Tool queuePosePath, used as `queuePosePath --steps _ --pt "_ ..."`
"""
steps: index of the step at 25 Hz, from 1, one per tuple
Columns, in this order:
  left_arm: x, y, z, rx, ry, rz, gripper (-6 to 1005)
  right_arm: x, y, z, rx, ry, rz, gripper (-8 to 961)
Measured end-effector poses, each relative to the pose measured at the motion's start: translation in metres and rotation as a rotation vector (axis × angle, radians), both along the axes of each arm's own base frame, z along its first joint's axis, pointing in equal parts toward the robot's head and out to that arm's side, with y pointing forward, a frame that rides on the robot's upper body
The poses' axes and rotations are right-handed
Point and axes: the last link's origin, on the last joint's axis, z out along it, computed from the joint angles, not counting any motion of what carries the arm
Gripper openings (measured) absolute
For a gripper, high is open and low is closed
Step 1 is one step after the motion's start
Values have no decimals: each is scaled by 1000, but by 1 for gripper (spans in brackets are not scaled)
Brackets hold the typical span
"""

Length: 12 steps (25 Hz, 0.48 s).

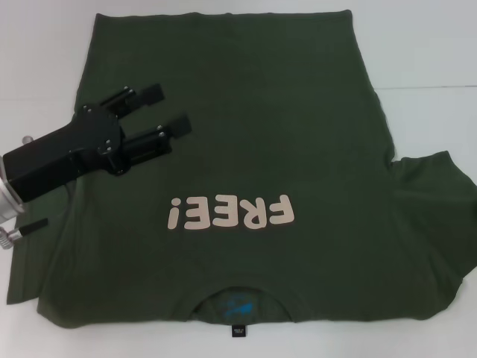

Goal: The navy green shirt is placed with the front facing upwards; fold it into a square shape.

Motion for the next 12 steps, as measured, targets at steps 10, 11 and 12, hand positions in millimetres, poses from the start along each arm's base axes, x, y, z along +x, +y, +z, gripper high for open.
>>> queuePosePath --steps 10,11,12 --pt "0 1 0 2 -6 4 860 -56 18 -2 24 138 191 -1" --pt "1 1 1 6 -11 3 860 -62 22 -3 21 144 208 -1" --pt "1 1 1 6 -11 3 860 -67 26 -6 15 148 223 -1"
